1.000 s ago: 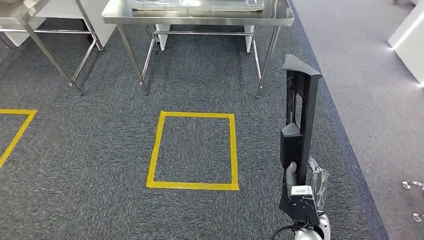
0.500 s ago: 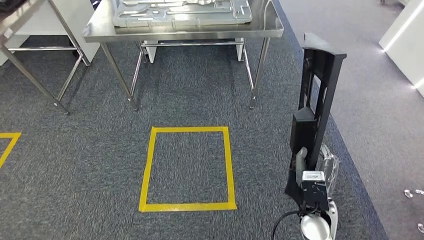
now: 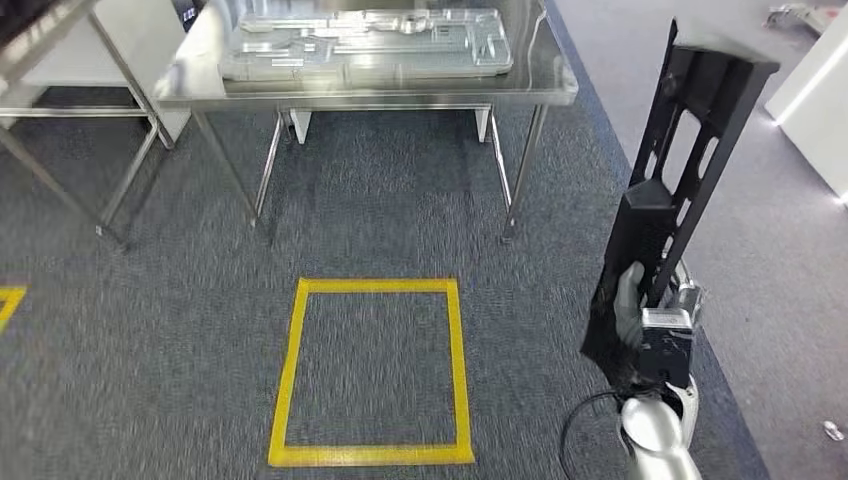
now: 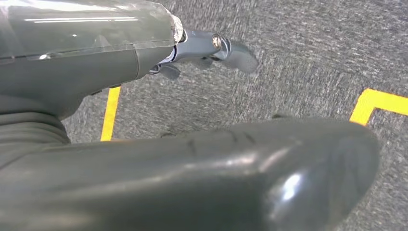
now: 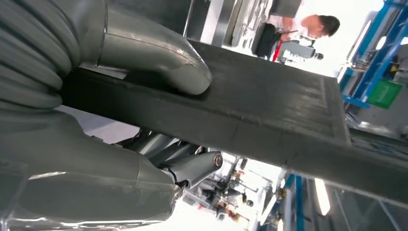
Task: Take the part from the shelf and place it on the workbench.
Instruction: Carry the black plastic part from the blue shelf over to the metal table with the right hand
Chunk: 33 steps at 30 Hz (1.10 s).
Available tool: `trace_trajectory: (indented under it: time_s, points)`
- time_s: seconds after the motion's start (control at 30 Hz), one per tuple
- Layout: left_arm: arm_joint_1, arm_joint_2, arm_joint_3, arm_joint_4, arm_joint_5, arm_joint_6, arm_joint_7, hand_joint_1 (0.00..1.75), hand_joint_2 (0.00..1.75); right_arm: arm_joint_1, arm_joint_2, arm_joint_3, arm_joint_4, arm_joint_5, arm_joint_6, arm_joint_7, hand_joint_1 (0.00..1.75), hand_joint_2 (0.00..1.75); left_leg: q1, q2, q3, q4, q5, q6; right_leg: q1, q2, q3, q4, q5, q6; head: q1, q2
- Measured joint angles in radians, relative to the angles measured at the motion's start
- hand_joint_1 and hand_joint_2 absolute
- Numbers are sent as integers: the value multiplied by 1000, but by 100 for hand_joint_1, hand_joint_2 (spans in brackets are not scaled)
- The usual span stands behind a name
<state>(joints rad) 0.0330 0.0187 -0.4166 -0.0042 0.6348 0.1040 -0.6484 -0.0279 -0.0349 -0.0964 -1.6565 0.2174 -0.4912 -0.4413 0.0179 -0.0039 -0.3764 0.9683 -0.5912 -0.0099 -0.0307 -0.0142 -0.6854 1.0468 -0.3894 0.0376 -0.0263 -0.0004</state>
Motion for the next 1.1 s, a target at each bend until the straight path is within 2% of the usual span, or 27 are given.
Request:
trace_trajectory:
  time_s: [0.07, 0.1, 0.17, 0.2, 0.27, 0.3, 0.33, 0.37, 0.4, 0.43, 0.47, 0.5, 0.53, 0.6, 0.63, 0.67, 0.7, 0.77, 0.83, 0.87, 0.9, 0.93, 0.97, 1.0, 1.03, 1.07, 1.1]
  points:
    - [-1, 4, -17, 0, 14, -7, -6, 0, 0, -28, -17, 0, 0, -18, 24, -2, 175, 175, 1, 2, 1, 23, 12, -13, 1, 8, 11, 2, -17, -19, -1, 0]
    - [-3, 5, -23, 0, 20, -11, -8, 0, 0, -43, -23, 0, 0, -21, 31, -3, 175, 175, 2, 3, -15, 61, 27, -17, 1, 10, 19, -2, -23, -26, -1, 0]
    - [-6, 7, -38, 0, 30, -18, -9, 0, 0, -73, -36, 0, 3, -25, 45, -5, 175, 175, 4, 4, -83, 180, 40, -21, 1, 13, 43, -8, -39, -39, -2, 0]
    - [-7, 9, -46, 0, 36, -22, -9, 0, 0, -89, -42, 0, 5, -25, 52, -5, 175, 175, 4, 3, -130, 244, 28, -22, 3, 13, 57, -10, -51, -44, -2, 0]
    - [-5, 14, -61, 0, 50, -31, -7, 0, 0, -117, -55, 0, 16, -26, 61, -3, 175, 175, 3, 3, -216, 324, -49, -22, 9, 16, 89, -11, -78, -51, -2, 0]
    - [-3, 17, -68, 0, 57, -39, -6, 0, 0, -129, -61, 0, 23, -27, 66, -1, 175, 175, 3, 3, -247, 331, -89, -20, 11, 18, 106, -11, -92, -53, -2, 0]
    - [-1, 22, -74, 0, 64, -47, -6, 0, 0, -141, -68, 0, 31, -29, 73, 2, 175, 175, 2, 3, -268, 317, -110, -18, 13, 20, 125, -11, -106, -53, -2, 0]
    - [1, 28, -80, 0, 69, -57, -7, 0, 0, -153, -75, 0, 41, -33, 83, 6, 175, 175, 1, 3, -277, 280, -98, -13, 15, 21, 143, -11, -120, -53, -2, 0]
    - [3, 34, -85, 0, 74, -67, -7, 0, 0, -166, -83, 0, 53, -39, 93, 9, 175, 175, -1, 3, -280, 227, -50, -6, 16, 21, 161, -12, -135, -52, -2, 0]
    - [7, 43, -90, 1, 77, -76, -8, 0, 0, -178, -91, 0, 65, -46, 103, 13, 175, 175, -5, 3, -280, 173, 27, 3, 18, 21, 178, -11, -149, -50, -2, 0]
    - [11, 51, -95, 1, 80, -82, -8, 0, 0, -190, -99, 0, 79, -54, 113, 17, 175, 175, -10, 2, -278, 129, 91, 12, 19, 23, 191, -13, -162, -45, -2, 0]
    - [13, 57, -98, 2, 82, -86, -8, 0, 0, -199, -107, 0, 91, -61, 122, 22, 175, 175, -15, 1, -275, 102, 140, 19, 19, 25, 200, -17, -172, -39, -1, 0]
    - [15, 62, -102, 3, 85, -88, -7, 0, 0, -208, -115, -1, 103, -71, 134, 28, 175, 175, -18, -1, -271, 88, 159, 25, 19, 27, 208, -16, -174, -31, -1, 0]
    - [14, 65, -112, 3, 93, -85, -3, 0, 0, -227, -136, -3, 126, -95, 163, 44, 175, 175, -18, -3, -244, 68, 150, 35, 16, 27, 214, 0, -162, -15, -1, 0]
    - [13, 66, -117, 3, 97, -83, 0, 0, 0, -239, -147, -4, 139, -106, 178, 50, 175, 175, -16, -4, -227, 54, 147, 42, 15, 25, 205, 30, -151, -8, -1, 0]
    - [10, 65, -122, 3, 101, -80, 4, 0, 0, -251, -159, -5, 153, -115, 191, 54, 175, 175, -15, -5, -209, 44, 144, 48, 14, 24, 182, 71, -148, -3, -1, 0]
    - [8, 64, -126, 3, 105, -76, 7, 0, 0, -261, -169, -5, 166, -122, 203, 56, 175, 175, -13, -6, -193, 35, 140, 52, 12, 23, 147, 124, -155, 0, -1, 0]
    - [5, 61, -131, 3, 111, -70, 12, 0, 0, -274, -186, -6, 186, -132, 228, 56, 175, 175, -13, -9, -174, 29, 127, 56, 12, 22, 75, 214, -195, 4, -1, 0]
    - [6, 58, -138, 3, 117, -67, 17, 0, 0, -277, -196, -6, 201, -135, 247, 54, 175, 175, -13, -15, -157, 29, 111, 56, 9, 21, 20, 252, -240, 7, -1, 0]
    - [6, 56, -141, 3, 121, -66, 19, 0, 0, -277, -201, -5, 209, -129, 251, 52, 175, 175, -13, -20, -145, 29, 102, 54, 8, 21, 3, 244, -248, 10, -1, 0]
    - [6, 53, -144, 3, 127, -66, 21, 0, 0, -279, -206, -5, 217, -116, 251, 49, 175, 175, -12, -25, -130, 29, 90, 52, 7, 20, -4, 213, -235, 12, -1, 0]
    - [5, 51, -147, 3, 134, -65, 23, 0, 0, -283, -210, -5, 226, -99, 248, 46, 175, 175, -12, -30, -114, 29, 77, 49, 6, 22, -1, 160, -196, 15, -1, 0]
    - [5, 49, -149, 3, 142, -65, 25, 0, 0, -288, -214, -5, 236, -83, 245, 42, 175, 175, -11, -33, -99, 29, 64, 46, 5, 24, 7, 96, -129, 15, -1, 0]
    - [4, 48, -152, 3, 149, -65, 28, 0, 0, -296, -217, -4, 248, -72, 242, 39, 175, 175, -12, -36, -85, 29, 51, 42, 7, 23, 16, 44, -77, 11, -1, 0]
    - [3, 47, -155, 3, 157, -64, 31, 0, 0, -304, -218, -4, 259, -67, 242, 38, 175, 175, -12, -38, -75, 28, 38, 37, 11, 23, 23, 11, -41, 5, 0, 0]
    - [1, 47, -159, 3, 164, -63, 35, 0, 0, -311, -218, -2, 268, -66, 244, 38, 175, 175, -12, -40, -64, 31, 31, 31, 14, 22, 28, -5, -25, -5, 0, 0]
    - [-2, 46, -163, 3, 171, -61, 38, 0, 0, -321, -218, 1, 277, -66, 247, 39, 175, 175, -13, -41, -56, 35, 30, 25, 16, 20, 36, -5, -37, -15, 1, 0]
